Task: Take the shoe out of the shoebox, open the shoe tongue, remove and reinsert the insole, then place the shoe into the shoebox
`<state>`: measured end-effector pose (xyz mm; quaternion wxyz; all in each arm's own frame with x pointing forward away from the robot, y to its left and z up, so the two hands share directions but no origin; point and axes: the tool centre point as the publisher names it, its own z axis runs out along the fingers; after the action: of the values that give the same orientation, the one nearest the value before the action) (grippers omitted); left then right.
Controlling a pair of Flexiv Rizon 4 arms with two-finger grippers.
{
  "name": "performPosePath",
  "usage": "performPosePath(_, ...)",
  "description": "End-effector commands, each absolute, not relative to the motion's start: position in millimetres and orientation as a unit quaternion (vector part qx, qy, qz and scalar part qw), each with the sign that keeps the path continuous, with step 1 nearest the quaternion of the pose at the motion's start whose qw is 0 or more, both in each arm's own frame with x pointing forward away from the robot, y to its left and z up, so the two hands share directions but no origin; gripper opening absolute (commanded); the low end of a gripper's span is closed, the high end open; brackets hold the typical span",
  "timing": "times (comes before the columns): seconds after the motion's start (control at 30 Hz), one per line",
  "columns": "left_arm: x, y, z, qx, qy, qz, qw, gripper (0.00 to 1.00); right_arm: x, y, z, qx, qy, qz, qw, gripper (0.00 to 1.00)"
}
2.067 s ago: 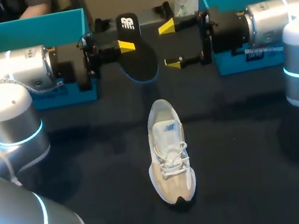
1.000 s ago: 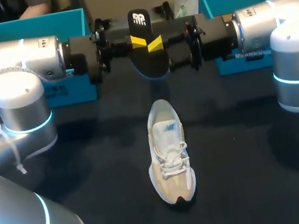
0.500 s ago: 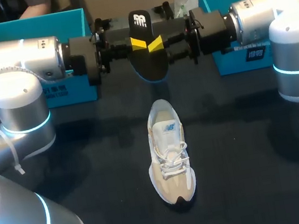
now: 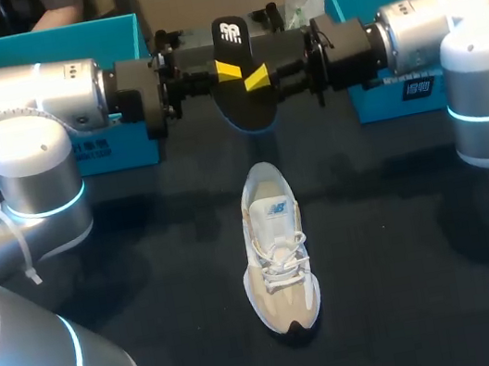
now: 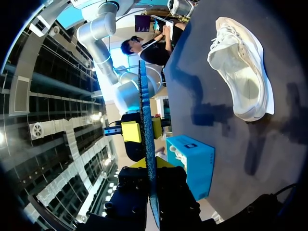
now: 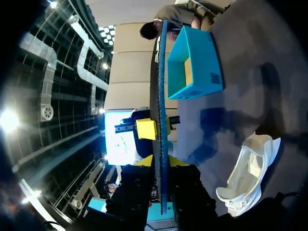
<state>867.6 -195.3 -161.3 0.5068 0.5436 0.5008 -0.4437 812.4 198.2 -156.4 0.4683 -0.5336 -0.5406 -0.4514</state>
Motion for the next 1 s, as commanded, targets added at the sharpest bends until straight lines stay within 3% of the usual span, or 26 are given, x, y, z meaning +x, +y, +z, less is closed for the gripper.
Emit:
performPosePath(0.03,867,-197,-161,0.544,0.500,-0.443,0.507,0.00,812,198,-157,-0.535,-0.541,-0.450,0.468,0.12)
performPosePath(0.17,866,-198,-161,0.545,0.499,-0.444,0.508,0.00,813,199,-158,-0.533,-0.541,-0.449,0.471,0.00)
performPosePath(0.33,864,-200,-160,0.547,0.494,-0.442,0.511,0.00,812,198,-160,-0.534,-0.540,-0.449,0.471,0.00)
performPosePath(0.37,864,-200,-160,0.547,0.495,-0.441,0.511,0.20,812,198,-161,-0.534,-0.539,-0.450,0.471,0.00)
performPosePath(0.4,864,-200,-160,0.545,0.495,-0.443,0.511,0.85,811,197,-161,-0.534,-0.539,-0.451,0.470,0.00)
performPosePath(0.43,863,-199,-159,0.542,0.497,-0.445,0.510,1.00,811,196,-161,-0.534,-0.539,-0.452,0.469,0.00)
performPosePath(0.57,857,-186,-158,0.524,0.517,-0.449,0.507,1.00,809,190,-162,-0.528,-0.544,-0.464,0.458,0.00)
performPosePath(0.77,838,-149,-165,0.504,0.601,-0.461,0.415,1.00,811,176,-167,-0.509,-0.558,-0.490,0.435,0.00)
performPosePath(1.0,838,-149,-165,0.504,0.601,-0.461,0.415,1.00,816,171,-168,-0.498,-0.582,-0.498,0.406,0.00)
